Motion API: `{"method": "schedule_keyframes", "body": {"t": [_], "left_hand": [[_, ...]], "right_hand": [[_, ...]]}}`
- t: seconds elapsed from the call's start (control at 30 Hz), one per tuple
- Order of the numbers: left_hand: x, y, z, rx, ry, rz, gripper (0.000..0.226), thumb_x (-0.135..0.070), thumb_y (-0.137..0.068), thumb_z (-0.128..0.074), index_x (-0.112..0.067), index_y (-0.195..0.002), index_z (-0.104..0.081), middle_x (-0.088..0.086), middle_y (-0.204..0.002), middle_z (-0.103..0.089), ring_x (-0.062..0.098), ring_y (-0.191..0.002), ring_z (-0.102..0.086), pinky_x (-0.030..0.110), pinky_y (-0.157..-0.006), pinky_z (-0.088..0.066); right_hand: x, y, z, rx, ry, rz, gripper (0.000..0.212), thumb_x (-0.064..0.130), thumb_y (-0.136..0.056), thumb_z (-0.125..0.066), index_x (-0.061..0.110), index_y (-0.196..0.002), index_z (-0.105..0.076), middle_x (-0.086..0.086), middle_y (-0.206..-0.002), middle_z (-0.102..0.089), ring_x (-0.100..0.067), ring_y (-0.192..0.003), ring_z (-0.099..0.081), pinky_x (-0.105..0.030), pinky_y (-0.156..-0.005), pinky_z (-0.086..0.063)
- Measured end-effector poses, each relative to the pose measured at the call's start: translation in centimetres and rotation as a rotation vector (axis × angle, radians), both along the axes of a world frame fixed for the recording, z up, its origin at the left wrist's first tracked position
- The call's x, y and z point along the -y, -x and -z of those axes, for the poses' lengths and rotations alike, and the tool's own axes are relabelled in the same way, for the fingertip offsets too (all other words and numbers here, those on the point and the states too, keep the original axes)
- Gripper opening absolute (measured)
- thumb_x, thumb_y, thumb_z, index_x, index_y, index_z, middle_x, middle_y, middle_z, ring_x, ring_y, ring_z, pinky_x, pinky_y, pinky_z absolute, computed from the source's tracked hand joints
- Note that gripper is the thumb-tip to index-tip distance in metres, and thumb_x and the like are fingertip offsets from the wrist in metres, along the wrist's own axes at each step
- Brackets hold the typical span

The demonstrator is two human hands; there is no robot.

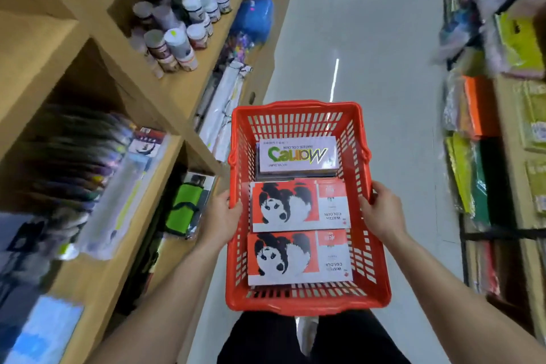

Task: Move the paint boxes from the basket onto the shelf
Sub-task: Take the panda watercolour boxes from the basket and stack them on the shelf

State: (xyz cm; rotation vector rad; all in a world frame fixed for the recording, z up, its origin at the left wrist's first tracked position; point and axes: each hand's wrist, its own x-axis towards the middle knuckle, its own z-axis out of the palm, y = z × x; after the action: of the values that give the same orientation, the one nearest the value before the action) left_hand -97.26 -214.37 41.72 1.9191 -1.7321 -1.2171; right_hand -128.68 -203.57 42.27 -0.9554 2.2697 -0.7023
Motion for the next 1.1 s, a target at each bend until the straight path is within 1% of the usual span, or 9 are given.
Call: {"method": "schedule_keyframes", "body": {"t": [0.1,0.27,0.43,0.57,0.63,0.73,0.87,0.97,1.1], "left_hand": [[5.4,1.9,4.3,0.005,-0.007,-0.030,0.019,-0.013,-0.096,-0.065,-0.018,-0.112,-0.075,0.001,-0.092,-0.079,0.023,-0.085,-0.075,0.041,-0.078,-0.061],[9.5,4.5,9.9,0.017,-0.055,-0.098,0.021,-0.007,-0.097,-0.064,-0.019,-0.110,-0.074,-0.023,-0.077,-0.067,0.011,-0.074,-0.071,0.029,-0.067,-0.056],[11.3,5.4,12.9,0.066,-0.112,-0.133,0.021,-0.017,-0.098,-0.063,-0.027,-0.112,-0.073,-0.017,-0.083,-0.073,0.019,-0.077,-0.075,0.045,-0.076,-0.063],[11.6,5.2,13.2,0.068,-0.102,-0.135,0.025,-0.017,-0.096,-0.064,-0.026,-0.119,-0.072,-0.011,-0.092,-0.076,0.016,-0.082,-0.075,0.045,-0.078,-0.063],[11.2,5.1,13.1,0.047,-0.148,-0.182,0.030,-0.020,-0.097,-0.065,-0.027,-0.126,-0.068,-0.016,-0.097,-0.073,0.006,-0.085,-0.074,0.041,-0.080,-0.062],[9.6,5.1,12.9,0.032,-0.152,-0.262,0.037,-0.024,-0.097,-0.068,-0.029,-0.133,-0.062,-0.031,-0.098,-0.069,-0.020,-0.085,-0.064,0.019,-0.076,-0.054],[6.8,6.0,12.8,0.032,-0.151,-0.364,0.029,-0.024,-0.097,-0.066,-0.043,-0.118,-0.061,-0.045,-0.088,-0.067,-0.019,-0.079,-0.066,0.002,-0.059,-0.047],[6.0,6.5,13.4,0.024,-0.159,-0.452,0.032,-0.027,-0.099,-0.061,-0.046,-0.124,-0.060,-0.027,-0.093,-0.074,-0.006,-0.081,-0.071,0.023,-0.070,-0.057],[6.1,7.2,13.9,0.094,-0.130,-0.504,0.033,-0.032,-0.101,-0.057,-0.041,-0.132,-0.059,-0.017,-0.097,-0.073,0.010,-0.083,-0.072,0.038,-0.077,-0.061]], "right_hand": [[5.4,1.6,3.7,0.018,-0.046,-0.010,0.019,0.019,-0.100,-0.063,0.011,-0.116,-0.070,-0.013,-0.098,-0.081,-0.035,-0.088,-0.076,-0.046,-0.076,-0.059],[10.5,3.9,8.8,0.025,-0.106,0.008,0.019,0.016,-0.098,-0.065,0.013,-0.116,-0.070,-0.008,-0.089,-0.079,-0.030,-0.076,-0.072,-0.038,-0.067,-0.054],[12.9,5.6,11.6,0.014,-0.201,-0.031,0.020,0.012,-0.096,-0.064,0.012,-0.115,-0.070,-0.003,-0.079,-0.073,-0.037,-0.079,-0.073,-0.034,-0.064,-0.043],[14.4,6.4,10.3,-0.095,-0.314,-0.045,0.038,0.029,-0.094,-0.066,0.015,-0.130,-0.062,-0.011,-0.115,-0.077,-0.038,-0.105,-0.071,-0.045,-0.081,-0.055],[14.9,6.0,9.2,-0.259,-0.167,-0.069,0.051,0.033,-0.091,-0.070,0.014,-0.136,-0.058,-0.013,-0.126,-0.067,-0.034,-0.116,-0.061,-0.047,-0.091,-0.053],[17.2,4.8,9.1,-0.267,-0.010,-0.381,0.052,0.040,-0.088,-0.067,0.014,-0.132,-0.060,-0.013,-0.121,-0.066,-0.033,-0.114,-0.059,-0.044,-0.092,-0.052],[22.0,3.4,12.0,-0.119,-0.394,-0.830,0.077,0.063,-0.088,-0.068,0.016,-0.148,-0.055,-0.010,-0.140,-0.061,-0.034,-0.131,-0.056,-0.045,-0.107,-0.048],[24.1,3.0,13.8,-0.115,-0.583,-0.954,0.099,0.088,-0.074,-0.056,0.022,-0.148,-0.056,-0.004,-0.144,-0.057,-0.030,-0.131,-0.058,-0.045,-0.105,-0.051],[23.3,3.0,14.7,-0.221,-0.522,-1.014,0.115,0.098,-0.061,-0.034,0.027,-0.149,-0.055,-0.002,-0.146,-0.060,-0.031,-0.129,-0.063,-0.043,-0.099,-0.054]]}}
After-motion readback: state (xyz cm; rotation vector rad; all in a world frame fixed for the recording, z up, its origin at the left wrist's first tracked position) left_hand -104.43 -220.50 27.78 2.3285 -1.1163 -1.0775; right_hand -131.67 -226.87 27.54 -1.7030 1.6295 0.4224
